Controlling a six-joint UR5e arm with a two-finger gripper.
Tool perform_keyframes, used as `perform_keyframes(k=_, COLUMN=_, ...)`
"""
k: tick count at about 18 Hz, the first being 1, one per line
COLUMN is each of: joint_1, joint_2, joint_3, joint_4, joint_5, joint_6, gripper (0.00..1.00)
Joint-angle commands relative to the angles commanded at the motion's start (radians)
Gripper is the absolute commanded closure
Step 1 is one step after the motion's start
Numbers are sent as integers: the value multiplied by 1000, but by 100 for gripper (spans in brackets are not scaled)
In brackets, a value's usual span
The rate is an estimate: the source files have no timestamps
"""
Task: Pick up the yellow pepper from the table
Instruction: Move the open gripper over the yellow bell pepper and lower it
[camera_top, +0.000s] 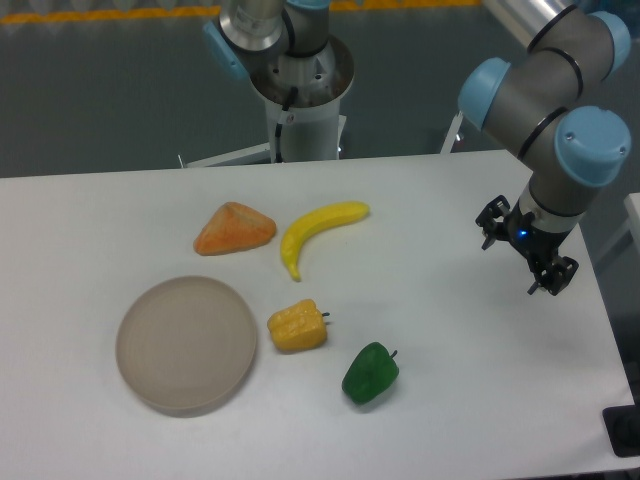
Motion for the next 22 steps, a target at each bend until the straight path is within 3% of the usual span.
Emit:
perform_keyframes(k=5, joint_1=-49, joint_2=21, joint_3=-3, joint_4=-11, joint_5=-12, joint_6=-23, gripper=0)
perform_keyframes(k=7, joint_1=-92, joint_2=43, joint_3=-27, joint_4=-8, joint_5=-14, joint_6=-142, gripper=0)
perform_keyframes(k=10, joint_1=-150, joint_2=64, joint_3=-55, joint_4=-14, joint_5=-14, joint_6=-179, gripper=0)
perform_keyframes(k=13, joint_1=-176, joint_2=92, joint_3=-100, joint_4=-11, joint_5=-29, joint_6=-190, gripper=0)
perform_keyframes(k=16, joint_1=-195, joint_2=103, joint_3=-158, joint_4=0, joint_5=-81, joint_6=-296, gripper=0)
perform_keyframes(k=18, joint_1=-251, joint_2=100, joint_3=-181, joint_4=15, joint_5=-86, joint_6=-360, gripper=0)
perform_keyframes(k=20, joint_1=-294, joint_2=138, joint_3=-245, joint_4=20, joint_5=-87, joint_6=-411, gripper=0)
perform_keyframes(k=22, joint_1=-322, joint_2=143, joint_3=-273, joint_4=63, joint_5=-106, joint_6=-410, gripper=0)
